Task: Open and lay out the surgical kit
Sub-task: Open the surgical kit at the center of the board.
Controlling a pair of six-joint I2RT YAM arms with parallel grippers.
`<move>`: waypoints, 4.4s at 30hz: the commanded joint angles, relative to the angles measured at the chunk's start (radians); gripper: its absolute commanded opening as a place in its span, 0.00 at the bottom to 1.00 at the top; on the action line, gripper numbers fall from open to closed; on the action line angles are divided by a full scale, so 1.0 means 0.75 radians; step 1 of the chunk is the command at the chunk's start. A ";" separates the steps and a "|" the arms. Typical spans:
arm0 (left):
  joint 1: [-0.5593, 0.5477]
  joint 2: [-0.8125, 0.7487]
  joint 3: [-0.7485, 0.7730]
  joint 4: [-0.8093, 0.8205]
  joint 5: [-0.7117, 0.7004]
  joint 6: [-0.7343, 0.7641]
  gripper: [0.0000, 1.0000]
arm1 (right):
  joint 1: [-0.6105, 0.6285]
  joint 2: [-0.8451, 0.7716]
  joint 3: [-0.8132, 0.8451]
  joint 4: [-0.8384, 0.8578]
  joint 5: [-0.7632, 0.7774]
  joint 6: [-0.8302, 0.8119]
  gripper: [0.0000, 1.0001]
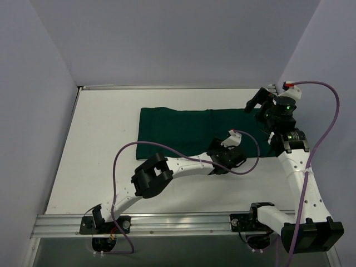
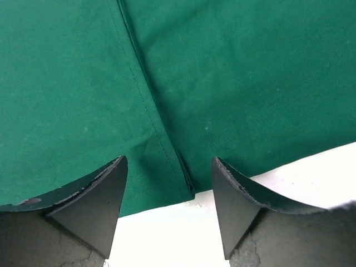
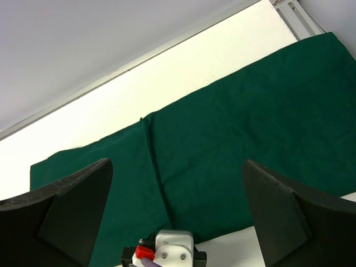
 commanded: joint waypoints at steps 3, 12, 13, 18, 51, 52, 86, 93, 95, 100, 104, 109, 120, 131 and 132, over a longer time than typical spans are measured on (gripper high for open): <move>0.003 0.025 0.052 -0.044 -0.016 -0.003 0.67 | 0.007 -0.010 -0.022 0.056 -0.023 -0.011 0.95; 0.005 0.041 0.058 -0.071 -0.014 -0.011 0.61 | 0.005 -0.008 -0.036 0.066 -0.033 -0.007 0.95; 0.005 0.043 0.056 -0.073 -0.014 -0.013 0.60 | 0.007 -0.008 -0.036 0.066 -0.033 -0.007 0.95; 0.005 0.039 0.052 -0.087 -0.013 -0.019 0.52 | 0.005 -0.010 -0.042 0.070 -0.033 -0.007 0.95; 0.449 -0.580 -0.385 -0.191 -0.110 0.132 0.02 | 0.009 -0.024 -0.040 0.072 -0.056 -0.032 0.94; 0.504 -0.601 -0.418 -0.193 -0.112 0.163 0.02 | 0.011 -0.020 -0.042 0.079 -0.058 -0.032 0.94; 1.975 -0.675 -0.842 -0.071 -0.329 0.231 0.04 | 0.058 0.089 -0.069 0.089 -0.144 -0.091 0.94; 1.983 -0.750 -0.842 -0.118 -0.202 0.129 0.32 | 0.062 0.156 -0.059 0.074 -0.144 -0.097 0.95; 1.975 -0.799 -0.842 -0.134 -0.137 0.092 0.60 | 0.064 0.183 -0.051 0.062 -0.142 -0.097 0.95; 1.934 -0.895 -0.822 -0.187 0.019 0.030 0.91 | 0.076 0.281 -0.024 0.056 -0.067 -0.071 0.95; 1.816 -1.002 -0.838 -0.208 0.195 -0.043 0.96 | 0.084 0.389 0.013 0.050 0.021 -0.040 0.95; 1.642 -0.982 -0.846 -0.183 0.365 -0.172 0.97 | 0.086 0.547 0.060 0.048 0.120 0.027 0.93; 1.644 -0.767 -0.834 -0.171 0.498 -0.217 0.97 | 0.078 0.874 0.119 0.081 0.312 0.087 0.91; 1.683 -0.644 -0.819 -0.247 0.483 -0.299 0.96 | -0.044 1.068 0.009 0.144 0.298 0.162 0.90; 1.701 -0.642 -0.821 -0.247 0.492 -0.309 0.96 | -0.057 1.072 0.001 0.146 0.296 0.162 0.91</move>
